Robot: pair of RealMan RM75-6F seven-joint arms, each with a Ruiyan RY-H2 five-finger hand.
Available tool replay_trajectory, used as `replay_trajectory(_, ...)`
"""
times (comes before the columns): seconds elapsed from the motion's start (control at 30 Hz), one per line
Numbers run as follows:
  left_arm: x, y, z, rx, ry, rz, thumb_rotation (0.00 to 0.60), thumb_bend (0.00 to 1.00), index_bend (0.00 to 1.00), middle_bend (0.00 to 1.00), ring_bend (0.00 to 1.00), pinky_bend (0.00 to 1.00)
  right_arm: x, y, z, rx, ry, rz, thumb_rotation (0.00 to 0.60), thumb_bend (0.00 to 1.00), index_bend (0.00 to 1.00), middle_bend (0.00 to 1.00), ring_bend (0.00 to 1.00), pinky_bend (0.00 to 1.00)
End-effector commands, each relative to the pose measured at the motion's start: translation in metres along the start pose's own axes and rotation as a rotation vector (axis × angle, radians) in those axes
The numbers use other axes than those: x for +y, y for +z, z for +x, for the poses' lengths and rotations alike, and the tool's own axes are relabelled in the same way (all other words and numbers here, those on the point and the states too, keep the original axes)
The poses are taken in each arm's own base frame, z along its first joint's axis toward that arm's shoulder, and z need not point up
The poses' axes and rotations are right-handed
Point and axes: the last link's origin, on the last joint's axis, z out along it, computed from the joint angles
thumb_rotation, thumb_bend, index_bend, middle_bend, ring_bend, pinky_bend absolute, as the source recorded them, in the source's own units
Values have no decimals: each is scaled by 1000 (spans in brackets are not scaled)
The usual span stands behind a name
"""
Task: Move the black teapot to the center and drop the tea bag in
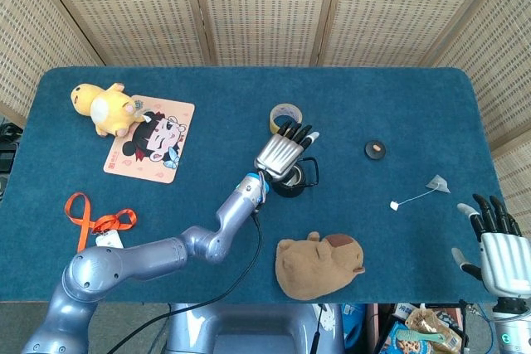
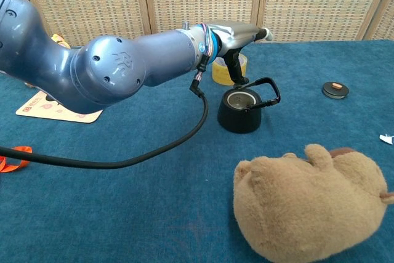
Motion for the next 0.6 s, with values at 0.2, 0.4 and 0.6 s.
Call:
replay_trajectory(0.2, -11, -14, 12, 50, -34, -4, 600, 337, 0, 0, 0, 0, 2, 0, 1, 2, -3, -2, 600, 383, 259, 184, 47, 233)
replay_trajectory(0.4, -38, -47, 19, 63, -46, 13, 600, 340, 0, 0, 0, 0, 2, 1, 2, 0, -6, -2, 600, 383, 259, 184, 47, 233)
replay_trajectory(0.6, -72, -88, 29, 86, -73, 68, 600, 339, 0, 0, 0, 0, 3, 3, 0, -4, -4, -7, 600, 382, 259, 185, 47, 233)
